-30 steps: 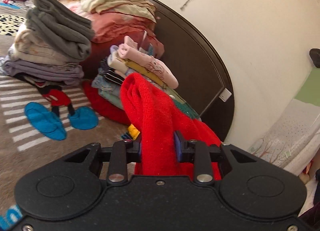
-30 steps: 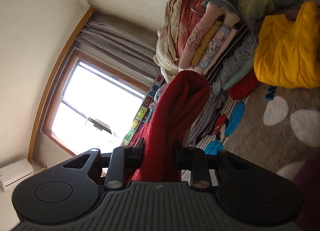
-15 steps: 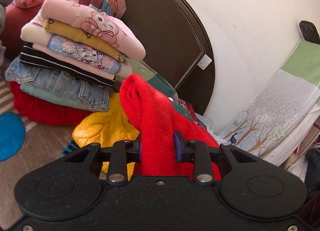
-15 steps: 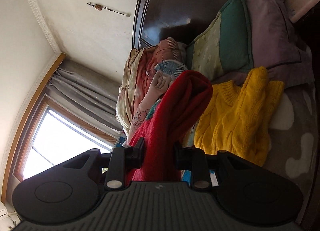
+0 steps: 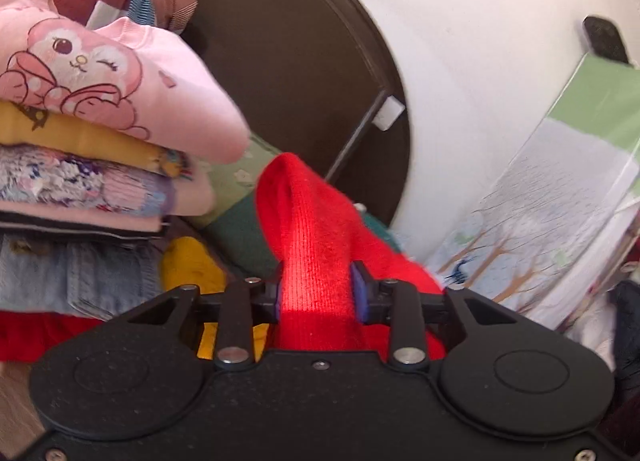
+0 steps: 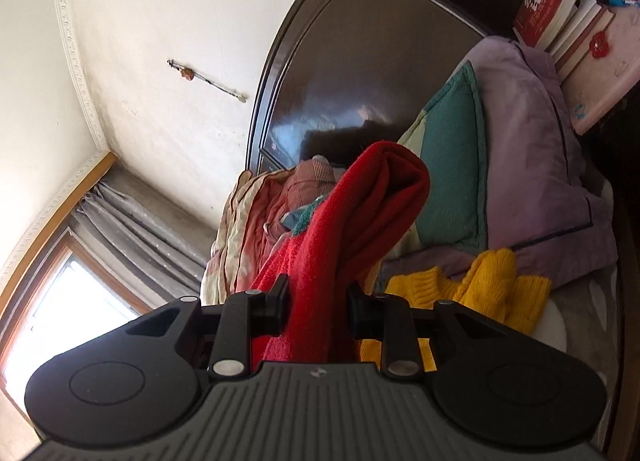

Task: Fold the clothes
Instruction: 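Carry the red sweater with both grippers toward the clothes stacks by the headboard, then lower the red sweater onto the yellow knit sweater with both grippers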

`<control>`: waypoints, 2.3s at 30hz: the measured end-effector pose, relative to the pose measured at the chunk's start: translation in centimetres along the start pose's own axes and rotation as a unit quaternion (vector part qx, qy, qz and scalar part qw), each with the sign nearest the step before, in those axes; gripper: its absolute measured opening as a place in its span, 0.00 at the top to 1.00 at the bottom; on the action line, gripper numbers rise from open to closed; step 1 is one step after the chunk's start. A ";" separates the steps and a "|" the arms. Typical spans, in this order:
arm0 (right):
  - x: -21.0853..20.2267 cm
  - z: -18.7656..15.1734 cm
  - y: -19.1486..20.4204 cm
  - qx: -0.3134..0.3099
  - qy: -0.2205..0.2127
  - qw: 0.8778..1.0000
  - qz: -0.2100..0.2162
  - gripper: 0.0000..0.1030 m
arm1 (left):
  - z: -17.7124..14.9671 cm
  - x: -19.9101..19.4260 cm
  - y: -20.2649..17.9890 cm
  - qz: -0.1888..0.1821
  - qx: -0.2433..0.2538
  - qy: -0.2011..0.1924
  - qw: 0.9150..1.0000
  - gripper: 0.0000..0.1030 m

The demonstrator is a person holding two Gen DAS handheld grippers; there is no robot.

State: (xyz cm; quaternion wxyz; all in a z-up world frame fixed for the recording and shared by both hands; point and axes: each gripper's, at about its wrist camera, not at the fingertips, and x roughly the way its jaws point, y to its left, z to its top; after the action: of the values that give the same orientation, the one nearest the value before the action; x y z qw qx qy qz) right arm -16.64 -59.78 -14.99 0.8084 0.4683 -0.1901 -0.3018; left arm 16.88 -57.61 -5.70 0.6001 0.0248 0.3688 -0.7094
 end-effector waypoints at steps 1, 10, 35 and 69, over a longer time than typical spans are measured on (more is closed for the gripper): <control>1.2 -1.1 -1.1 0.000 0.000 1.000 -0.017 0.71 | -0.3 0.7 0.4 0.029 0.001 0.015 0.999 0.52; 4.0 -4.6 -4.9 0.018 0.054 0.995 -0.085 0.71 | -3.8 -1.6 1.0 0.083 -0.024 -0.020 0.996 0.64; 4.6 -4.1 -3.1 -0.085 0.112 0.988 -0.072 0.67 | -7.1 -0.1 -1.1 0.184 0.045 -0.047 0.981 0.66; 4.2 -3.4 -3.0 -0.097 0.124 0.987 -0.042 0.62 | -7.4 -5.6 18.7 0.008 -0.328 -0.235 0.915 0.08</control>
State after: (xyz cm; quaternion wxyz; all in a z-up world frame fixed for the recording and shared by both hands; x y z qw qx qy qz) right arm -12.45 -61.52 -19.20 0.8539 0.4289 -0.0378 -0.2923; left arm 31.68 -49.03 -17.64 0.6498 -0.3382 0.4287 -0.5288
